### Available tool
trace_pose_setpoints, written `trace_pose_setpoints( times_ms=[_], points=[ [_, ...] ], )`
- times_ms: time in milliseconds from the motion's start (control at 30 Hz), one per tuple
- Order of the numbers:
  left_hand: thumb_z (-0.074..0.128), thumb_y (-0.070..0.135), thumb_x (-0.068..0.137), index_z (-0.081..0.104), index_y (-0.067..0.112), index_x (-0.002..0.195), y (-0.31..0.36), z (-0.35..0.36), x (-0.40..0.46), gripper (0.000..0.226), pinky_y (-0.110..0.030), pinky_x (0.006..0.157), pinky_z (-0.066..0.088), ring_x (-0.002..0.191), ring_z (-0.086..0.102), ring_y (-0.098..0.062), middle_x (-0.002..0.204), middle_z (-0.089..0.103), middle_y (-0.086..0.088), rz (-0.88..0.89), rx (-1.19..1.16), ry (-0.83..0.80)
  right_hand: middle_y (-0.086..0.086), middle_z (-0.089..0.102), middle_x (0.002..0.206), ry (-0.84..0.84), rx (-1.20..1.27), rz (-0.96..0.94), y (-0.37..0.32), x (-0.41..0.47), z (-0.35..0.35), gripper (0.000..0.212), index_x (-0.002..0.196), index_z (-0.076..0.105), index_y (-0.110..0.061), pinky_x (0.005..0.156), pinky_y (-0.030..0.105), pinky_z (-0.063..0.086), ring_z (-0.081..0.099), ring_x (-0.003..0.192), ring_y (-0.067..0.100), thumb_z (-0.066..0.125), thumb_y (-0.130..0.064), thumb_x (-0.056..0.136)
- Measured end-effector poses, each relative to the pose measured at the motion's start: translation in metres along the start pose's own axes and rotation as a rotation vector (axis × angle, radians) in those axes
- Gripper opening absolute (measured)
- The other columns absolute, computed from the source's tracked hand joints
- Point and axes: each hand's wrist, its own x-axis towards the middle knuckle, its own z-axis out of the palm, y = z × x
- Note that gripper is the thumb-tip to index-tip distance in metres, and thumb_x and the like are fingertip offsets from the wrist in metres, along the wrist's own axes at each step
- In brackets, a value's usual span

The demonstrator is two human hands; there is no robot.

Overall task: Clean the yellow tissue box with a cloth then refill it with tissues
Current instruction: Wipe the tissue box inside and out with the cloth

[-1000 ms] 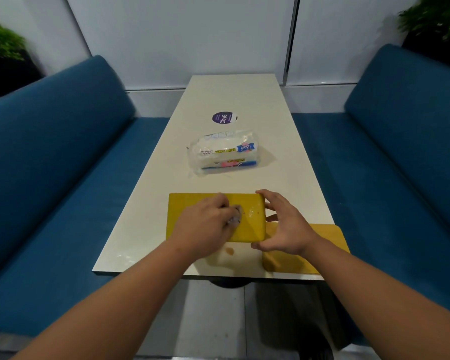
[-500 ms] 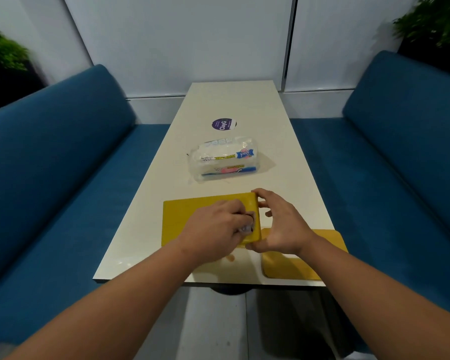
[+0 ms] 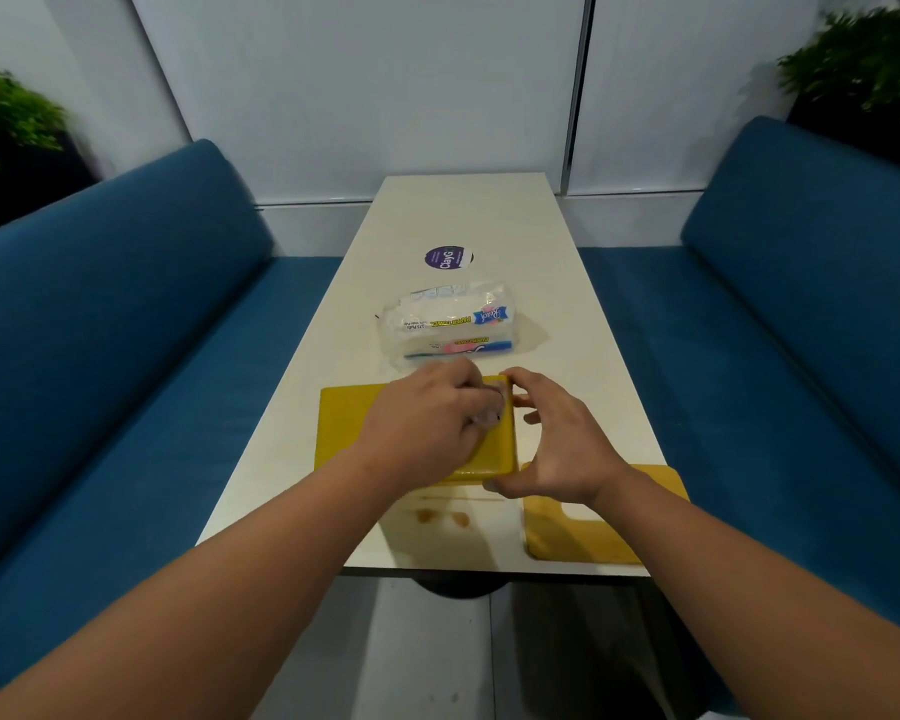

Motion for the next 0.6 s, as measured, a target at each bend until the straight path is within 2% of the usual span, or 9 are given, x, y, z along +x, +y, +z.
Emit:
trace_pose_setpoints(
  times_ms=[67,100,200,233,367,433,533,600],
  points=[
    [0.045,0.039,0.090,0.071,0.032,0.107,0.010,0.001,-0.006,0.032,-0.034,0.060,0.052,0.087,0.056,-0.018,0.101,0.059,0.005,0.161,0.007,-0.082,-0.015,0.048,0.128,-0.003,-0.010,-0.023,0.000,0.000,-0.001,0.112,0.138,0.035,-0.030,0.093,0.034,0.051,0.051,0.112,0.008,0.091,-0.043,0.042],
    [0.046,0.040,0.092,0.069,0.033,0.111,0.011,0.000,-0.005,0.031,-0.034,0.063,0.052,0.090,0.054,-0.017,0.104,0.057,0.005,0.153,0.018,-0.103,-0.015,0.048,0.127,-0.003,-0.014,-0.031,-0.001,-0.001,-0.001,0.111,0.138,0.035,-0.031,0.092,0.033,0.051,0.051,0.111,0.008,0.091,-0.043,0.042],
    [0.048,0.042,0.095,0.063,0.035,0.122,0.003,-0.008,0.009,0.031,-0.033,0.074,0.050,0.101,0.051,-0.015,0.111,0.053,0.007,-0.116,0.009,0.008,-0.019,0.047,0.127,0.006,0.000,-0.038,-0.004,-0.001,-0.001,0.113,0.139,0.035,-0.031,0.091,0.025,0.049,0.050,0.111,0.005,0.093,-0.043,0.043],
    [0.049,0.040,0.095,0.064,0.034,0.121,0.004,-0.006,0.008,0.030,-0.034,0.074,0.050,0.101,0.051,-0.016,0.109,0.054,0.007,-0.121,0.009,0.044,-0.018,0.047,0.127,0.005,0.006,-0.036,-0.004,0.000,-0.001,0.113,0.140,0.035,-0.030,0.091,0.024,0.049,0.050,0.111,0.004,0.093,-0.041,0.044],
    [0.052,0.036,0.092,0.067,0.031,0.113,0.024,0.005,-0.016,0.027,-0.034,0.066,0.049,0.094,0.052,-0.018,0.101,0.056,0.005,0.062,-0.003,-0.096,-0.012,0.049,0.131,0.005,0.023,-0.004,-0.002,0.001,-0.002,0.114,0.142,0.035,-0.024,0.094,0.030,0.051,0.052,0.113,0.006,0.092,-0.041,0.044],
    [0.051,0.039,0.092,0.069,0.029,0.112,0.013,0.005,-0.024,0.028,-0.030,0.062,0.047,0.088,0.055,-0.018,0.098,0.057,0.004,-0.052,0.003,-0.037,-0.014,0.048,0.130,0.015,0.025,0.004,-0.002,0.000,-0.002,0.112,0.140,0.035,-0.027,0.091,0.027,0.051,0.053,0.113,0.007,0.091,-0.045,0.045],
    [0.051,0.041,0.094,0.070,0.024,0.107,-0.003,0.005,-0.034,0.028,-0.027,0.059,0.041,0.075,0.050,-0.015,0.094,0.058,0.004,-0.359,0.002,0.134,-0.016,0.046,0.130,0.017,0.018,0.001,-0.003,0.000,-0.002,0.109,0.139,0.033,-0.028,0.087,0.022,0.048,0.051,0.113,0.008,0.091,-0.047,0.048],
    [0.049,0.041,0.095,0.068,0.024,0.110,0.008,0.010,-0.038,0.029,-0.026,0.060,0.039,0.077,0.049,-0.013,0.097,0.057,0.004,-0.373,-0.010,0.117,-0.013,0.048,0.131,-0.006,0.014,0.007,-0.004,0.001,0.001,0.110,0.139,0.034,-0.028,0.088,0.023,0.048,0.052,0.113,0.008,0.091,-0.047,0.047]
  ],
)
